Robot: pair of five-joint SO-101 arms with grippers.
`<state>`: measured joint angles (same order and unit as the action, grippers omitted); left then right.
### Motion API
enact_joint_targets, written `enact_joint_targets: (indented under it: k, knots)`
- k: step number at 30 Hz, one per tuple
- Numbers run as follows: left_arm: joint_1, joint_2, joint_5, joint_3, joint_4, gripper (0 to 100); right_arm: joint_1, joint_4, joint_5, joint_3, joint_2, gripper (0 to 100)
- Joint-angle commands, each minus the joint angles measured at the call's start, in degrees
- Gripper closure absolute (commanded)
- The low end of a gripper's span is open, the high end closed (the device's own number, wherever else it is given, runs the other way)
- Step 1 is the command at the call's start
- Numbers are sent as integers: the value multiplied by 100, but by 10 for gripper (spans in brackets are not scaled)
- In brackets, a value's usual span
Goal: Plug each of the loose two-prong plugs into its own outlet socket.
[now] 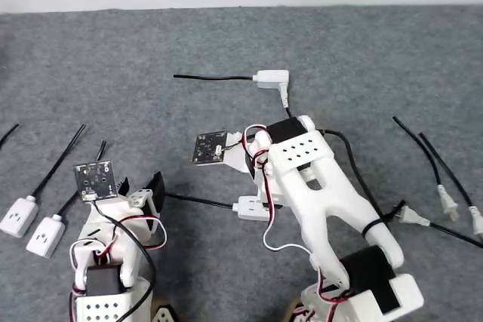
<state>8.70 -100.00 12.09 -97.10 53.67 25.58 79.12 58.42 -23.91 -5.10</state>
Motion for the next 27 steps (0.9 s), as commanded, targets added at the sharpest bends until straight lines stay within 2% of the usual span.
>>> enact_joint_targets:
  k: [1,12,21,27]
  knots:
    - [0,-9,-35,40,44,786,4,189,44,-26,-154,990]
    - [0,-9,-35,40,44,786,4,189,44,-132,-180,990]
    - [0,-9,-35,40,44,786,22,-919,18,-1187,-180,990]
    - [0,-9,-35,40,44,786,242,-1121,0,-1451,-180,990]
